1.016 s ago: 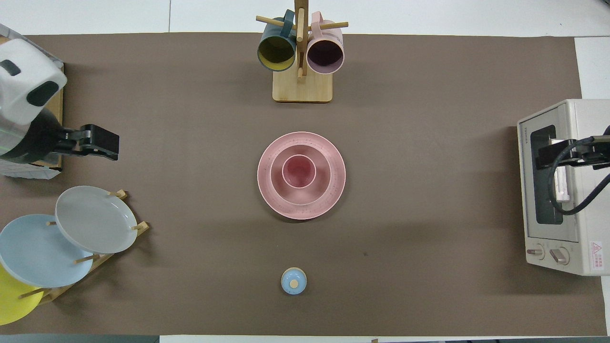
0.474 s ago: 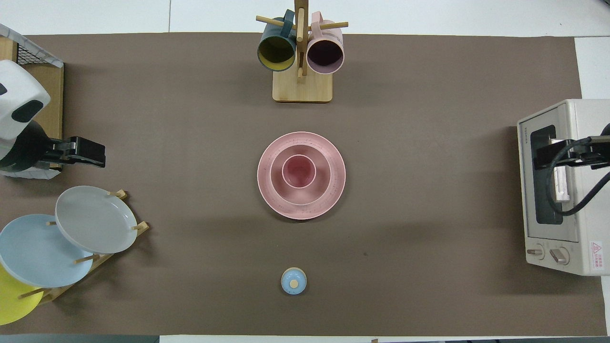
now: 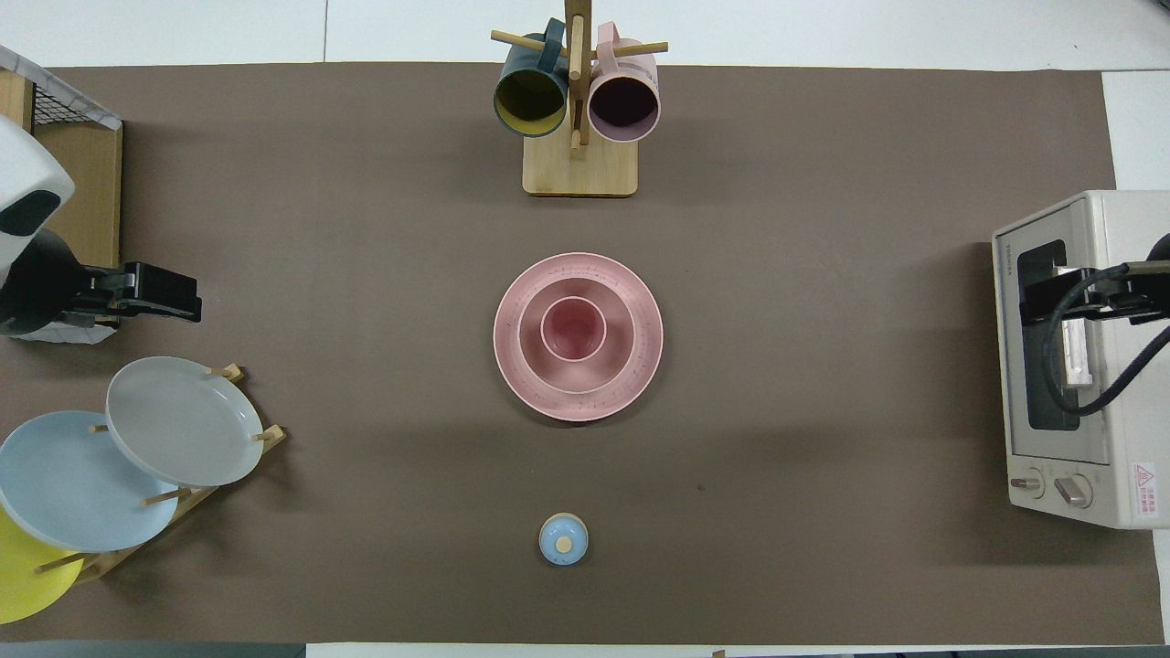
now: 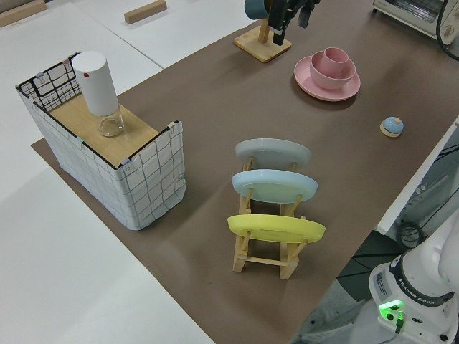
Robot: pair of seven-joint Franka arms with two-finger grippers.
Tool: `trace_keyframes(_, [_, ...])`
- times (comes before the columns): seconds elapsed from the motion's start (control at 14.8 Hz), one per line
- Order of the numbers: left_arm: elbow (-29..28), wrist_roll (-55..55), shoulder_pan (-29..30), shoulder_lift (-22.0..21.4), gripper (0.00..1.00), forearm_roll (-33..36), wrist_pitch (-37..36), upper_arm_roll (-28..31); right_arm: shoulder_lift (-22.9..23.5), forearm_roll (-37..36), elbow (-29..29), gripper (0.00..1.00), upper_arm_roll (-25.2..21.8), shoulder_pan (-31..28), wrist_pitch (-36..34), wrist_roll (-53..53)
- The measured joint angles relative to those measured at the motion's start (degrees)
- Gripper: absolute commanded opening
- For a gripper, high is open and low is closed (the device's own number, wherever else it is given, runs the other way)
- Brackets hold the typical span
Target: Organize tableware
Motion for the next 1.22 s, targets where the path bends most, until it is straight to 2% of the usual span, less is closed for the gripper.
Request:
trace_keyframes(0.27, [0.34, -0.17, -0.92, -0.18, 1.00, -0.30, -0.29, -0.03, 0.00, 0.00, 0.00, 1.00, 0.07, 0.00, 0.00, 0.00])
trace_keyframes(0.54, [3.72, -0.20, -0.63, 0.91, 1.00, -0.91, -2.57, 1.83, 0.00, 0.00, 0.00, 1.00, 0.07, 0.00, 0.00, 0.00])
trace_keyframes(1.22, [3.46, -0.09, 0.27, 2.00, 1.00, -2.17, -2.50, 2.18, 0.00, 0.00, 0.00, 1.00, 0.20, 0.01, 0.00, 0.00])
